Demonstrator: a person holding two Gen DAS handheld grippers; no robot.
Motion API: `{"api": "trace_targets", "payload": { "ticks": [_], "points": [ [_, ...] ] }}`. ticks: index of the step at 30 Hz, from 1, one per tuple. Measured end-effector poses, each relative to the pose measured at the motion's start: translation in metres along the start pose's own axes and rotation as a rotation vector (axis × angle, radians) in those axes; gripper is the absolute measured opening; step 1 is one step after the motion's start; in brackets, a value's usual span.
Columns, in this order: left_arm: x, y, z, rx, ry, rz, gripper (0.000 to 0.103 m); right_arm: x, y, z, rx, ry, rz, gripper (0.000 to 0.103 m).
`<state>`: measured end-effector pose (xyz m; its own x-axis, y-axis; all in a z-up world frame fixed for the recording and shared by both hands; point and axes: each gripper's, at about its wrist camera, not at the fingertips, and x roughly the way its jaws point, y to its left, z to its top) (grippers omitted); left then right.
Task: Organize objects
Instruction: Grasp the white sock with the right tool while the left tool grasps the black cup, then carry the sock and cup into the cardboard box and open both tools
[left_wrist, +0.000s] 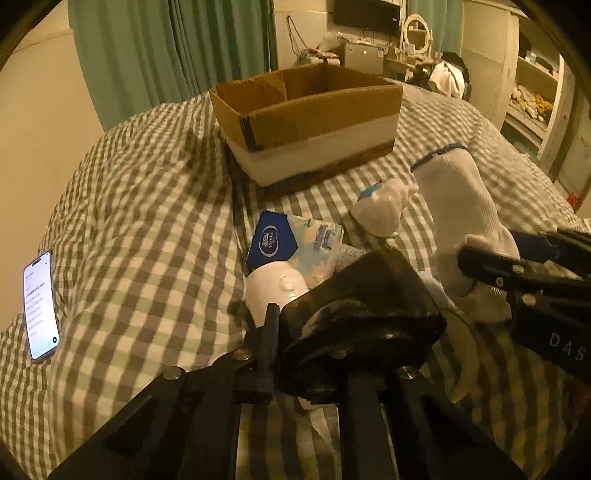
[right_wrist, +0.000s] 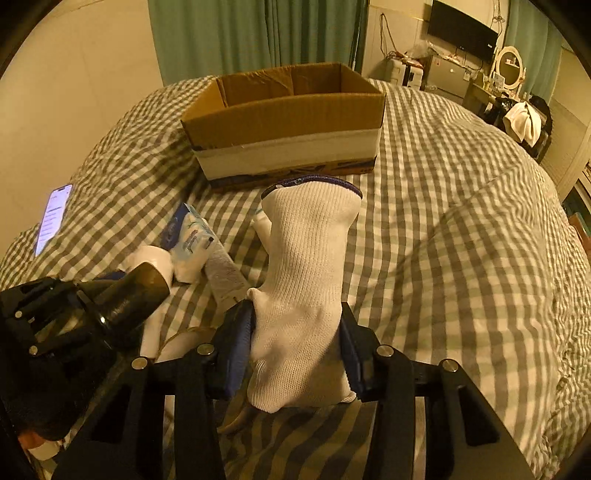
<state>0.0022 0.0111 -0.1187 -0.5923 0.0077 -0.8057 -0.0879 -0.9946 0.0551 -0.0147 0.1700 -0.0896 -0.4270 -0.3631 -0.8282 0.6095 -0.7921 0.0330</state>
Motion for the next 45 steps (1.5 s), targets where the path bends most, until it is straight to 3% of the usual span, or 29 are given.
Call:
{"api": "trace_targets", "payload": {
  "ticks": [6, 13, 24, 35, 45],
  "points": [
    [0.004, 0.010, -0.003, -0.046, 0.019, -0.004, 0.009, -0.017, 0.002, -0.006, 0.003, -0.023, -0.004, 0.043],
    [-0.017, 0.020, 0.009, -0.062, -0.045, -0.019, 0.009, -0.029, 0.001, -0.008, 0.007, -0.050, -0.007, 0.043],
    [-0.040, 0.020, 0.063, -0.032, -0.116, -0.021, 0.009, -0.046, -0.010, 0.010, 0.018, -0.101, 0.039, 0.043],
    [-0.032, 0.038, 0.169, -0.017, -0.210, -0.001, 0.009, -0.077, -0.020, 0.112, -0.027, -0.234, 0.123, 0.043],
    [0.046, 0.051, 0.252, 0.005, -0.210, 0.030, 0.009, -0.019, -0.040, 0.226, -0.005, -0.240, 0.169, 0.043]
  ]
}}
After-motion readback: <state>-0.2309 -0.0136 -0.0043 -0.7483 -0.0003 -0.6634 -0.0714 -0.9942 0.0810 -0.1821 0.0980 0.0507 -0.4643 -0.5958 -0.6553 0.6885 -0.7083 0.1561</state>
